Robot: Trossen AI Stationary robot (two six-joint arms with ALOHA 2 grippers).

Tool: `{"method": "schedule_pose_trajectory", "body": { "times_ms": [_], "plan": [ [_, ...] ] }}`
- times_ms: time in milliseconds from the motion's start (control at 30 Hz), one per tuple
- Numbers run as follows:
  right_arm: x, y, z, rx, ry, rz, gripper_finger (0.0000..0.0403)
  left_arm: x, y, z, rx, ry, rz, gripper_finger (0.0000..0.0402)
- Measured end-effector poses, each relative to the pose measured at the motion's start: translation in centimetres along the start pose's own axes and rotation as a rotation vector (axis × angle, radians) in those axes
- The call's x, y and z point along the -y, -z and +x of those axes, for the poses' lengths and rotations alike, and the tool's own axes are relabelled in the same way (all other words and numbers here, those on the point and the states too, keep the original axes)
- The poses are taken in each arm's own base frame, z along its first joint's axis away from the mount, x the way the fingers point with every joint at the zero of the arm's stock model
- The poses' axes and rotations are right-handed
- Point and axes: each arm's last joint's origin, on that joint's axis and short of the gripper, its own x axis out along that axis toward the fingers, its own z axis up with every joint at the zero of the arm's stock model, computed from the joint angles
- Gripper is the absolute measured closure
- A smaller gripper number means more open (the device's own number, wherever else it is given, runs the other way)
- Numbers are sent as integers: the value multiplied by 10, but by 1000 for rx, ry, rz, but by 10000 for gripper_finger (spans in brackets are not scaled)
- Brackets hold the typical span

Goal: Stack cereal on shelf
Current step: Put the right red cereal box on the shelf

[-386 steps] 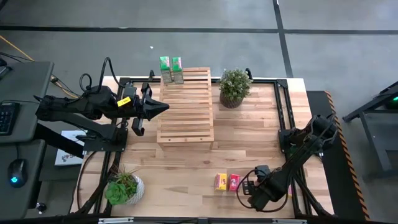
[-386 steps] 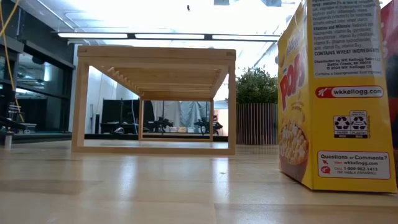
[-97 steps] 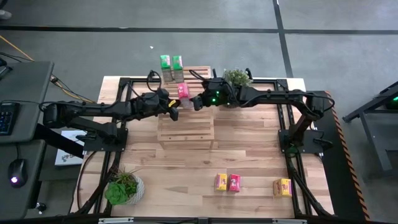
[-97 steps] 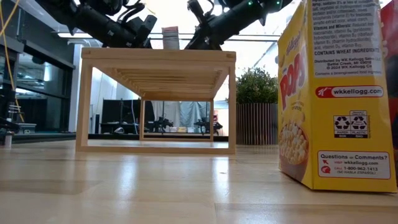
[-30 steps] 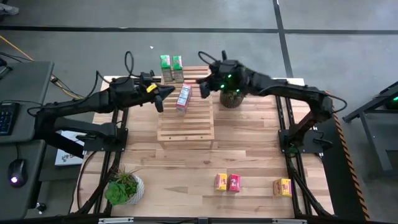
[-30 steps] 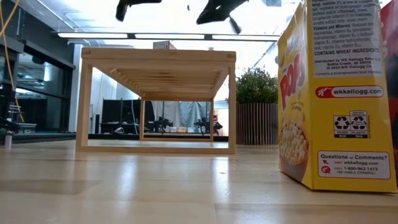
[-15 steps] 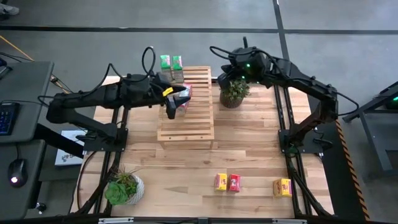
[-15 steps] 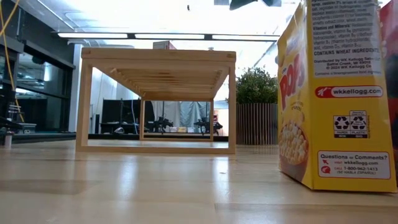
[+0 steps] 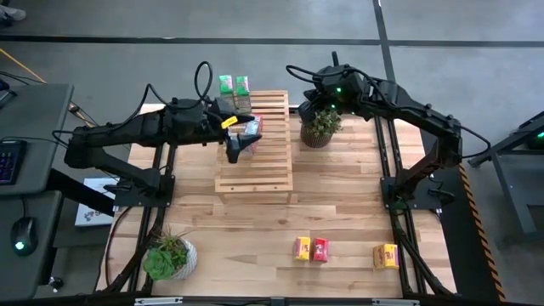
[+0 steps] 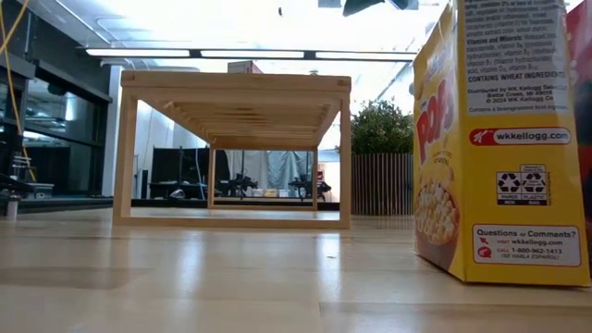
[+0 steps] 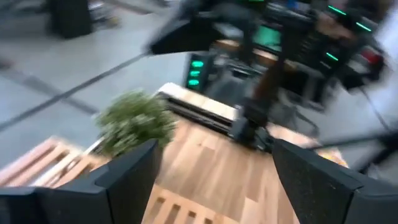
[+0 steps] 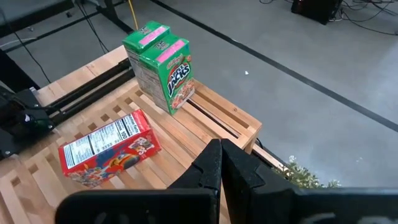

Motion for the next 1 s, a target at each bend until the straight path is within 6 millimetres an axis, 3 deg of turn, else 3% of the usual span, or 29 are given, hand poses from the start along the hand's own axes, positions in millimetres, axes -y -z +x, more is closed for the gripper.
{"method": "schedule_pose_trajectory", "body": {
  "times_ms": [100, 267, 400, 567, 800, 1000],
  "plan": [
    [0, 0, 0, 0, 0, 6, 403, -4, 5, 6, -40, -110, -96, 98],
    [0, 0, 0, 3, 8, 20, 403, -11, -1, 17, -261, -279, -158, 98],
    [1, 0, 0, 10, 30, 21, 403, -13, 3, 43, -426, -381, -144, 98],
    [1, 0, 0, 11, 36, 24, 403, -18, 23, 77, -555, -471, -145, 98],
    [1, 0, 0, 12, 36, 25, 403, -31, 33, 90, -557, -640, -202, 98],
    [1, 0, 0, 11, 36, 25, 403, -33, 34, 91, -541, -656, -240, 98]
  ]
}}
